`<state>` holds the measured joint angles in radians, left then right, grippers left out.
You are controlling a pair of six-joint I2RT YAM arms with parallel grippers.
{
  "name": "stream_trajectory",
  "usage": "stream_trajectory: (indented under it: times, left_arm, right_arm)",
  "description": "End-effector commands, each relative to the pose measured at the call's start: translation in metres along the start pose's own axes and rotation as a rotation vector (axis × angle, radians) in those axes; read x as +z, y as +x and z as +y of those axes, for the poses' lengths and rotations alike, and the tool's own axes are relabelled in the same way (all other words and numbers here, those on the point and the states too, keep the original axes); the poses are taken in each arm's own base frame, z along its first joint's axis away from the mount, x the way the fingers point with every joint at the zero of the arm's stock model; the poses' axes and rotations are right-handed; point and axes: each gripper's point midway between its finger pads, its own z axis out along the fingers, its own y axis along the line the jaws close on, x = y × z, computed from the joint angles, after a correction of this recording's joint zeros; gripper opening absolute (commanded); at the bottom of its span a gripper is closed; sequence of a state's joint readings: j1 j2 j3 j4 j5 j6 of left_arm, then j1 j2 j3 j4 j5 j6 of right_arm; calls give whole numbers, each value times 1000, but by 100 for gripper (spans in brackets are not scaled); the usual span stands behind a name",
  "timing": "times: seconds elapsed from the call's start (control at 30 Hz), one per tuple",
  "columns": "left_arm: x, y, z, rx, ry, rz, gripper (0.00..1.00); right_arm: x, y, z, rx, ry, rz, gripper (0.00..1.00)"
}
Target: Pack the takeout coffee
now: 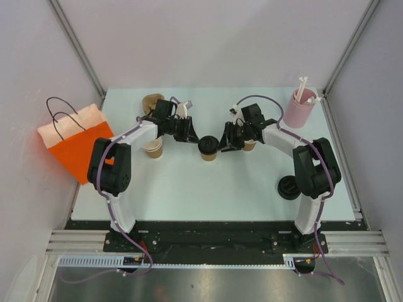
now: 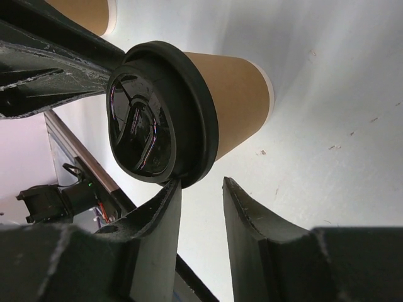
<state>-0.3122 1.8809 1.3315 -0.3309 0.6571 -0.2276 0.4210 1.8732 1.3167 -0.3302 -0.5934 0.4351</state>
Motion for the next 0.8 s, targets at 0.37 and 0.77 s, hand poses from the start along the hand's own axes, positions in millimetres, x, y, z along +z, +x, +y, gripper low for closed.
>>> stream_trajectory:
  times: [0.37,0.77]
  left_arm:
    - [24,38,12,-50,19,109,19]
    - [34,69,38,-91,-44,173,14]
  right_arm:
    - [35,24,-39,84,37,73,11]
    - [41,53,-80,150,106,113,4]
